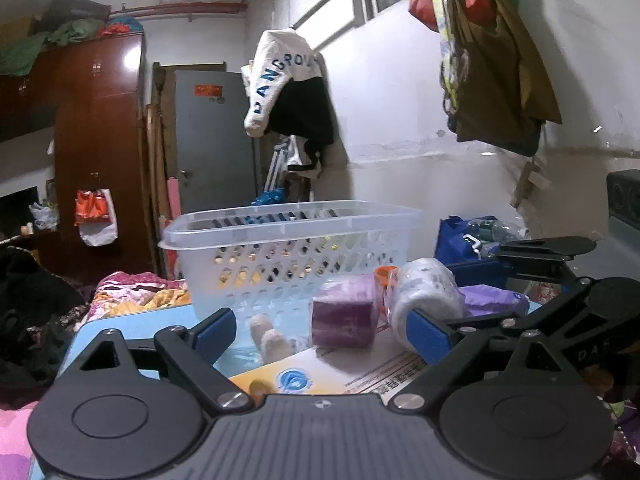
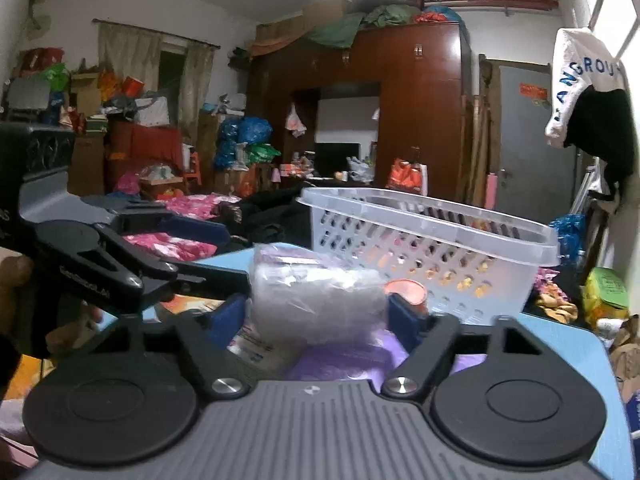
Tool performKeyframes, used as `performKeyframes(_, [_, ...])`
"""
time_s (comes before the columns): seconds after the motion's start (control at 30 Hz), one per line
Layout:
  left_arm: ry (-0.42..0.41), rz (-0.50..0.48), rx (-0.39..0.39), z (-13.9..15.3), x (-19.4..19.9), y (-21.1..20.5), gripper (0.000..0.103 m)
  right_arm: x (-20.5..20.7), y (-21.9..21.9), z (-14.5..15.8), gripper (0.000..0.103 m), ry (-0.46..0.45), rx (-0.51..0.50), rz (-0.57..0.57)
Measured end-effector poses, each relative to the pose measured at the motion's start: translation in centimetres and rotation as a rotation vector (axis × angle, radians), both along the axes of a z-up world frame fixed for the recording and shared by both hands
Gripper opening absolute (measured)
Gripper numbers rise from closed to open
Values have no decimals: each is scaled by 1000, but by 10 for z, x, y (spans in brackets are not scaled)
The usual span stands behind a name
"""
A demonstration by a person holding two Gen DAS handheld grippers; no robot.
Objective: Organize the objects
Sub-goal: 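Grasp the small purple box with the left tool while the right tool grasps the white roll, then carry the purple box and white roll over the basket and open both tools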
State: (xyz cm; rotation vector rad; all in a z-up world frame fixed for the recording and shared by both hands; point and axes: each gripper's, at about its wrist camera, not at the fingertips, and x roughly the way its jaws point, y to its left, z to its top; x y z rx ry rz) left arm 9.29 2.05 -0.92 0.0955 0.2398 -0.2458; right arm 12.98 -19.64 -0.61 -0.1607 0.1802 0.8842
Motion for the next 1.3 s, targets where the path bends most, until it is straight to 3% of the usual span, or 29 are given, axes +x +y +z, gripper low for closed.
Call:
performKeyframes(0.2, [46,-10,-10,0,20,-10,94,7,-26,3,75,43,46,-29])
performKeyframes(0.3, [68,4,3,-4,25,-16,68,9,-34,4,75,65,71,-13])
performKeyframes(0.37, [74,3,-2,-7,25,-17,45,8,-32,6,75,58,66,-16])
performKeyframes(0.7, [-43,41,-50,8,2,-4,44,10,-22,12,74,29,66,-21])
performKeyframes(0.93, [-90,54,-58,56,2,6,45,19,-22,56,74,-35,67,-73])
performKeyframes(1.13, [-71,103,-23,102,53,2,45,62,2,99,74,-65,19,-205])
performKeyframes(1.3, [59,156,-37,115,126,4,44,127,26,107,74,60,-19,-286])
